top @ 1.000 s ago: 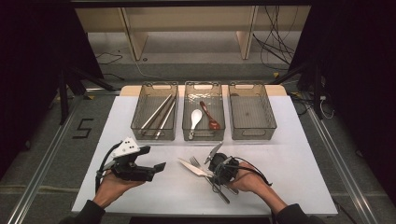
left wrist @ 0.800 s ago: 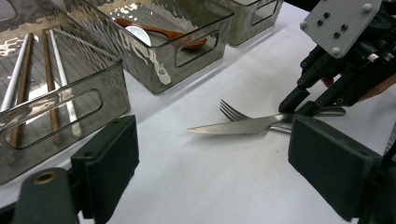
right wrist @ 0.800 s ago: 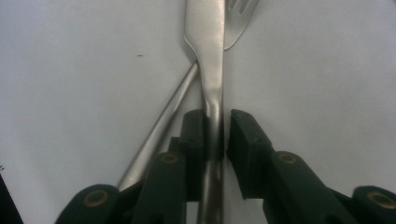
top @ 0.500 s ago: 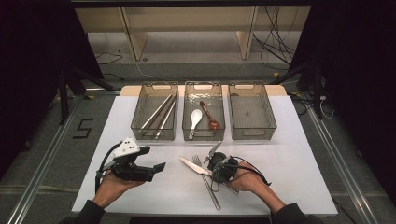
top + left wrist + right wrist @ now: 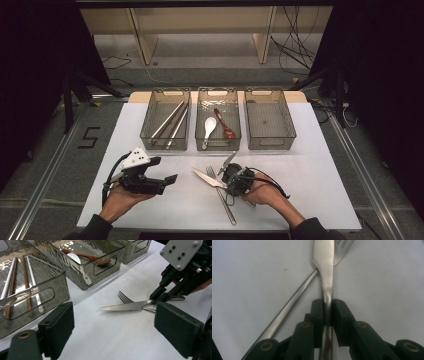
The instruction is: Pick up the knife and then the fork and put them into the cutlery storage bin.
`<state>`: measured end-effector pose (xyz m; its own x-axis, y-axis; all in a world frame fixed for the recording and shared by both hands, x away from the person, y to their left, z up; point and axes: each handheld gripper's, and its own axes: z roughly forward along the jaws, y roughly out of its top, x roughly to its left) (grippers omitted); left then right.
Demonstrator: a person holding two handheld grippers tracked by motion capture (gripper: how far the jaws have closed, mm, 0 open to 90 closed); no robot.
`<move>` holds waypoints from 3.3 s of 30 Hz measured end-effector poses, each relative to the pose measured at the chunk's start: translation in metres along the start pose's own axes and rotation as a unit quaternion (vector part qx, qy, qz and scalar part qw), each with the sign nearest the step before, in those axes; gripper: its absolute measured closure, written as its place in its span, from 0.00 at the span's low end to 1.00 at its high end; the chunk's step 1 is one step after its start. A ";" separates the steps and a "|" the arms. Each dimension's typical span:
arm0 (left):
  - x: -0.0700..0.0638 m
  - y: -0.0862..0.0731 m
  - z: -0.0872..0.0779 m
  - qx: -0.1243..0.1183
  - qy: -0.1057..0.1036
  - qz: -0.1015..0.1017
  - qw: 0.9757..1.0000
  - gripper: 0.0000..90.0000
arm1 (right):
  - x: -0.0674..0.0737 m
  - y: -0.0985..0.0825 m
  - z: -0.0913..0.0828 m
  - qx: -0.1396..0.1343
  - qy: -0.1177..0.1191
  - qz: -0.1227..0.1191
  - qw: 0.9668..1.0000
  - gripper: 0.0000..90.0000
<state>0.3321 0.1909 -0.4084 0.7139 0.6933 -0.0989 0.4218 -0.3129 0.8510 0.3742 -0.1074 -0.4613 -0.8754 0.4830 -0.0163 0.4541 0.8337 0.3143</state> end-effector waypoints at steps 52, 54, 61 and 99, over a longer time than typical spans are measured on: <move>0.005 0.000 -0.004 -0.016 0.007 -0.012 1.000 0.18 | -0.036 -0.006 -0.057 -0.111 0.010 0.066 0.992 0.90; 0.005 0.000 -0.005 -0.018 0.007 -0.014 1.000 0.18 | -0.039 -0.006 -0.061 -0.117 0.008 0.069 0.991 0.90; 0.006 0.000 -0.006 -0.023 0.007 -0.019 1.000 0.18 | -0.061 -0.013 -0.084 -0.157 -0.001 0.104 0.982 0.90; 0.008 0.002 -0.006 -0.028 0.009 -0.021 0.999 0.18 | -0.149 -0.029 -0.118 -0.238 -0.043 0.237 0.941 0.90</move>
<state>0.3358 0.1998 -0.4045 0.6867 0.7159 -0.1262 0.4178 -0.2466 0.8744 0.4721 -0.2354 -0.3563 -0.5675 0.8072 0.1625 0.6469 0.3150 0.6945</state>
